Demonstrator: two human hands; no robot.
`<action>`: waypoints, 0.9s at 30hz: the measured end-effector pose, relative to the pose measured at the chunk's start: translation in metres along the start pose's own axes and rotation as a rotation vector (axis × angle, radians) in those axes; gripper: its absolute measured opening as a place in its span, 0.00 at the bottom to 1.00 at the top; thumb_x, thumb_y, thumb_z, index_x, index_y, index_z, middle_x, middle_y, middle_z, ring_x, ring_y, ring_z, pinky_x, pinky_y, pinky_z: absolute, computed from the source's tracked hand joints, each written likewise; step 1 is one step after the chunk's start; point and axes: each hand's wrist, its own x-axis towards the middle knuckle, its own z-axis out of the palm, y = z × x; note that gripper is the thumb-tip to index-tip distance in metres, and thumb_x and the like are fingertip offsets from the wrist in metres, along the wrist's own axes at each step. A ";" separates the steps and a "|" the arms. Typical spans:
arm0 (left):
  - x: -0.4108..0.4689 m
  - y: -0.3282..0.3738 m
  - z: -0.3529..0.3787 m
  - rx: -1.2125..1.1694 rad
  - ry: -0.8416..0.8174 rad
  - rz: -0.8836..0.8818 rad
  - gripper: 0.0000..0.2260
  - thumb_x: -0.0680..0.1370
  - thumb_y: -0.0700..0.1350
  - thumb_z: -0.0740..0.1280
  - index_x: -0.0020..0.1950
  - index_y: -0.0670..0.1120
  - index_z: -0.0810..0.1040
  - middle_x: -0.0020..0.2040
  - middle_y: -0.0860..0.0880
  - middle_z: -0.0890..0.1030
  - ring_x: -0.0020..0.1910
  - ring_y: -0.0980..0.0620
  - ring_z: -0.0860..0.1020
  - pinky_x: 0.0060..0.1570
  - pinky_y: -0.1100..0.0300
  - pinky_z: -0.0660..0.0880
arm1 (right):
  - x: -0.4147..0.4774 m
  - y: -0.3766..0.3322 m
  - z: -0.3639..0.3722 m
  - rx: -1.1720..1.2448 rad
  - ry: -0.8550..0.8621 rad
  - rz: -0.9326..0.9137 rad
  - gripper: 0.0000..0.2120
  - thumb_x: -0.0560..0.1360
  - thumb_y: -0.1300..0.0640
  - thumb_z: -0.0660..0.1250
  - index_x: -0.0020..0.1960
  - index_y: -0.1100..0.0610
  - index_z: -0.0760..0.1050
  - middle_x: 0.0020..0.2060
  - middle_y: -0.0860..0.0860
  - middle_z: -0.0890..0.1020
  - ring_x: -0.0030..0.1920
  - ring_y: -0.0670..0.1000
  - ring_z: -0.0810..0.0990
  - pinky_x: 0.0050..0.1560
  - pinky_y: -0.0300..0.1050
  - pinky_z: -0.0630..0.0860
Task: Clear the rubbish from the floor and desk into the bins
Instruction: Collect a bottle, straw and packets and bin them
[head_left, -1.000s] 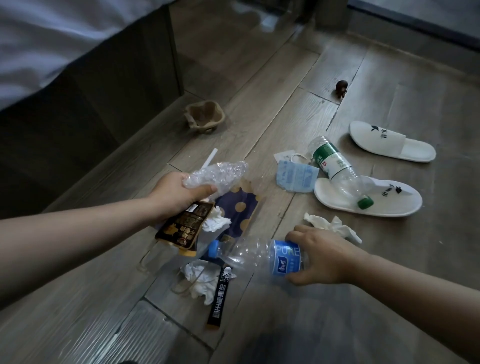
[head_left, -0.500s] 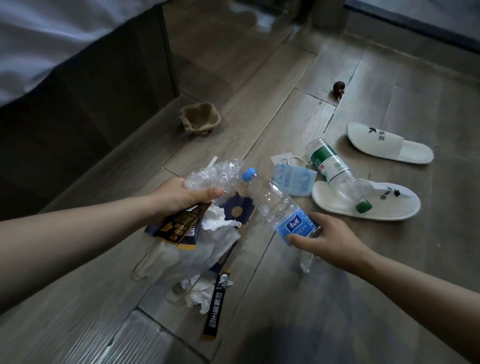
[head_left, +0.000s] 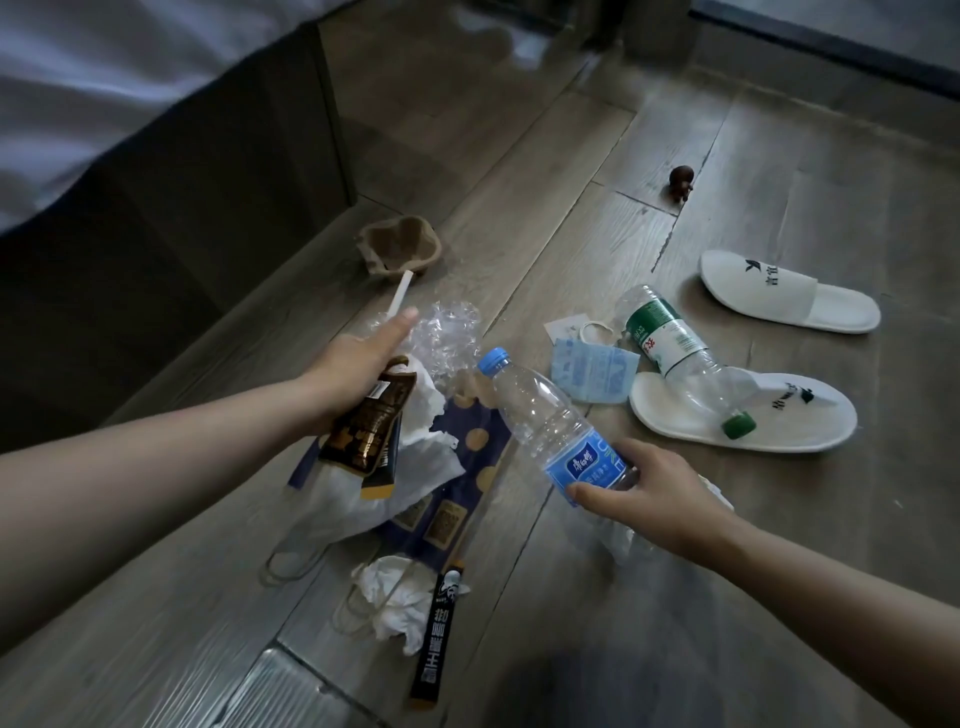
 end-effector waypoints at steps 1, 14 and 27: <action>0.002 -0.002 0.001 -0.009 0.010 0.013 0.24 0.72 0.69 0.61 0.43 0.48 0.75 0.43 0.45 0.79 0.44 0.46 0.79 0.54 0.50 0.74 | 0.001 0.001 0.000 0.013 0.001 0.002 0.15 0.66 0.39 0.73 0.46 0.47 0.77 0.39 0.45 0.82 0.39 0.44 0.80 0.35 0.39 0.72; 0.014 0.004 0.012 -0.008 0.101 0.195 0.24 0.74 0.62 0.66 0.25 0.50 0.66 0.21 0.53 0.67 0.22 0.55 0.67 0.31 0.58 0.66 | 0.022 0.000 -0.025 0.209 0.169 0.012 0.13 0.67 0.45 0.75 0.47 0.49 0.78 0.35 0.46 0.83 0.34 0.39 0.80 0.33 0.35 0.72; -0.072 0.083 0.009 -0.008 0.232 0.005 0.25 0.73 0.58 0.69 0.22 0.47 0.66 0.21 0.52 0.67 0.22 0.53 0.66 0.30 0.58 0.63 | -0.074 -0.064 -0.092 0.550 0.356 0.248 0.05 0.70 0.51 0.74 0.44 0.50 0.80 0.37 0.46 0.84 0.34 0.38 0.79 0.33 0.29 0.73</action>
